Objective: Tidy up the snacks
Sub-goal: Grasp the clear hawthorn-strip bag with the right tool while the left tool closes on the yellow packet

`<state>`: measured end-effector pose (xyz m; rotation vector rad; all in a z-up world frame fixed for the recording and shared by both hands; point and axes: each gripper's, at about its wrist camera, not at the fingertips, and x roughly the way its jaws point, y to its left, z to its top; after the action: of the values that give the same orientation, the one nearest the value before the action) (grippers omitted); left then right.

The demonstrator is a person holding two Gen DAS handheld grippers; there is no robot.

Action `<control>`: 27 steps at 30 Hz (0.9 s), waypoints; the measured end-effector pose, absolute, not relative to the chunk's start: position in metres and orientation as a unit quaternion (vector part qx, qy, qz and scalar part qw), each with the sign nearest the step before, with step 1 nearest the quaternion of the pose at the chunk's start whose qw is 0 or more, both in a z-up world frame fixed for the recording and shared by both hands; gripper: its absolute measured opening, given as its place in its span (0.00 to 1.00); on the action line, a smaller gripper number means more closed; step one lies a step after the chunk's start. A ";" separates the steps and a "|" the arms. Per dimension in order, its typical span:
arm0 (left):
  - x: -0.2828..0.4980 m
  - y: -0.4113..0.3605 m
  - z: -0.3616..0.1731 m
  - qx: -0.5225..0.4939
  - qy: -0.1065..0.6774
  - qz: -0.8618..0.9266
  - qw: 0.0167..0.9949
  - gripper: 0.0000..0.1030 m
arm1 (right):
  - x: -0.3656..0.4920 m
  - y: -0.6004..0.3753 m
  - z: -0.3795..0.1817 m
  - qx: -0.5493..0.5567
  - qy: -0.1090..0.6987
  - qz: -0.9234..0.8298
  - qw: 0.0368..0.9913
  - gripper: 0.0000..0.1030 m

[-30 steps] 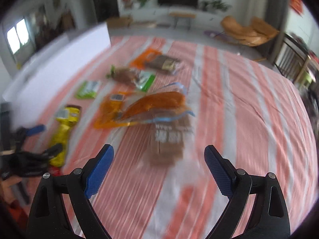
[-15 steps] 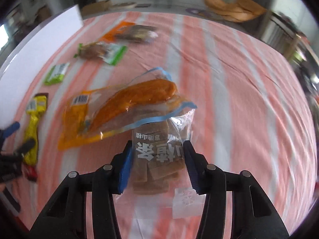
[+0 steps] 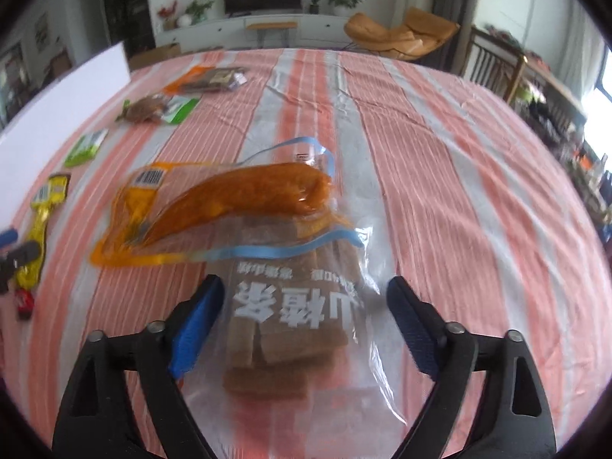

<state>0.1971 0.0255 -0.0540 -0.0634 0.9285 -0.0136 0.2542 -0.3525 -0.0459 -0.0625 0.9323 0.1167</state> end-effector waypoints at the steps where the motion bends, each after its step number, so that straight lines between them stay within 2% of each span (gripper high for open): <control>1: 0.197 0.026 -0.054 -0.030 0.448 -0.007 0.894 1.00 | 0.258 -0.352 -0.047 -0.025 0.447 0.055 0.892 0.92; 27: 0.197 0.025 -0.054 -0.030 0.448 -0.006 0.894 1.00 | 0.257 -0.351 -0.048 -0.026 0.447 0.049 0.893 0.92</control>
<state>0.1970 0.0253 -0.0538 -0.0623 0.9286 -0.0129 0.2572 -0.3506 -0.0477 -0.0545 0.9284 0.1013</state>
